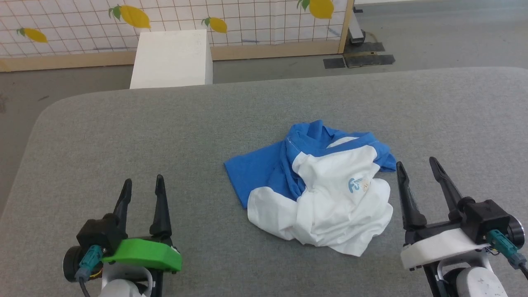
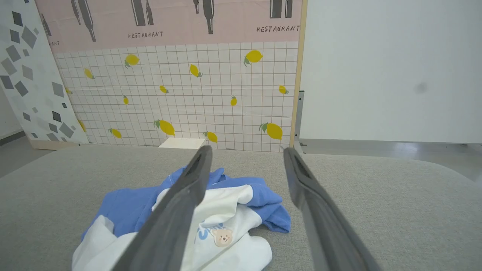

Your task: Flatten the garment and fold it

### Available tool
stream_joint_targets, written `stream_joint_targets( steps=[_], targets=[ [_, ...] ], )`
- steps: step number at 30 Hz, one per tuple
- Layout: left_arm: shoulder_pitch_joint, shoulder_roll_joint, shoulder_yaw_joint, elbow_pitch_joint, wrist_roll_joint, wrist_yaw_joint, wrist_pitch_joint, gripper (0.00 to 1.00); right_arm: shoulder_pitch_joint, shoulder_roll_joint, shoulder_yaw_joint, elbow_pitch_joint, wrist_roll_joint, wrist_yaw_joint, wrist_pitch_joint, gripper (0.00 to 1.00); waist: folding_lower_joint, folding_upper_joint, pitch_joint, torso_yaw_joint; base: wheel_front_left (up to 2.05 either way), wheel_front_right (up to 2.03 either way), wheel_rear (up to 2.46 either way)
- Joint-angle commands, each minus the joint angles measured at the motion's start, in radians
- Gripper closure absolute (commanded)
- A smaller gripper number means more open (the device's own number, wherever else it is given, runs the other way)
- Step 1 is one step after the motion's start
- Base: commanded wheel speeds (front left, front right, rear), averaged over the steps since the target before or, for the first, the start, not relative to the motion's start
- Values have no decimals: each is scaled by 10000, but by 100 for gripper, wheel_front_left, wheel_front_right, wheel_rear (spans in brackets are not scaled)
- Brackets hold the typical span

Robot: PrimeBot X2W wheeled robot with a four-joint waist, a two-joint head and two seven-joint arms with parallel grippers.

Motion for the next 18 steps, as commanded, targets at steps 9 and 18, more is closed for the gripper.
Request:
stream_joint_targets(
  steps=[9, 18],
  targets=[
    [-1175, -308, -917, 1465, 151, -398, 171, 0, -20, -6, 161, 0, 45, 44, -41, 0, 0, 0, 255, -291, 0, 0, 0],
    [-4020, -373, -3004, 4313, -1011, -416, 2779, 0, -304, -6, 450, 243, 186, 44, -210, 0, 0, 0, 699, -794, 0, 0, 0]
  ],
)
